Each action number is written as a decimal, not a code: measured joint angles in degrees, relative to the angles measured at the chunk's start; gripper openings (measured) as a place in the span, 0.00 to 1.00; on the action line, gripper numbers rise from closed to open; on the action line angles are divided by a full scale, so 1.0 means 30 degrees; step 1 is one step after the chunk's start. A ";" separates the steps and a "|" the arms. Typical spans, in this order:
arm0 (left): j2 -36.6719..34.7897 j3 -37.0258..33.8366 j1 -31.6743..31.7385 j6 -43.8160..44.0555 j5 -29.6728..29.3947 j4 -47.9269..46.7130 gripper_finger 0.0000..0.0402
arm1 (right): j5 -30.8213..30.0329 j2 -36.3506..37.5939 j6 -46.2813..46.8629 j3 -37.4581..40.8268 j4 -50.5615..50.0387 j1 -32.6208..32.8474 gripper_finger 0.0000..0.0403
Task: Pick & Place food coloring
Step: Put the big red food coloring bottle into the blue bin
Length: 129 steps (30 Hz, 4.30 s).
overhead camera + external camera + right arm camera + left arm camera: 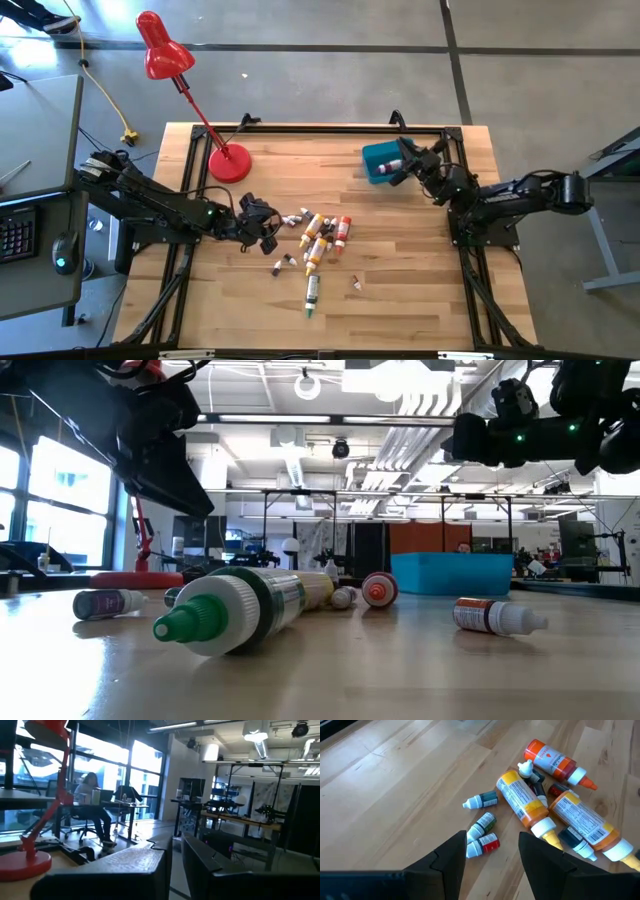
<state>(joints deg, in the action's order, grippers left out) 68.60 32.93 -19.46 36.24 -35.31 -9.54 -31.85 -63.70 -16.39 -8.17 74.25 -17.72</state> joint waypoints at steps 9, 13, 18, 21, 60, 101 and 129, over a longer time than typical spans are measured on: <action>0.0000 0.0000 -0.0007 -0.0001 0.0450 0.0000 0.44 | 0.1798 0.0000 -0.0703 -0.2141 -0.8313 0.0011 0.21; 0.0000 0.0000 -0.0007 -0.0001 0.0474 0.0000 0.44 | 0.0691 -0.0015 -0.1594 -0.5097 -1.5399 -0.0039 0.28; 0.0000 0.0000 -0.0007 -0.0001 0.0466 0.0000 0.44 | 0.0490 -0.0075 -0.0970 -1.0427 -2.4604 -0.0972 0.29; 0.0000 0.0000 -0.0007 0.0003 0.0461 0.0000 0.44 | 0.3555 -0.0549 -0.0068 -1.3586 -2.9798 -0.2336 0.29; 0.0000 0.0000 -0.0007 0.0008 0.2159 0.0000 0.44 | 0.8110 -0.7395 -0.2608 -1.6544 -3.6287 -0.4916 0.26; 0.0000 0.0000 0.0000 0.0513 0.2375 0.0015 0.44 | 1.2228 -0.7694 -0.5256 -1.4546 -3.5126 -0.4275 0.49; -0.0007 0.0007 0.0000 0.0484 0.2434 -0.0196 0.44 | 1.0458 -1.3267 -0.7683 -1.7314 -4.1027 -0.4143 0.43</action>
<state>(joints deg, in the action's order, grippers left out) 68.58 32.95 -19.46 37.69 -28.01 -10.13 -0.48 -103.50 -39.44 -60.11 -48.83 -30.14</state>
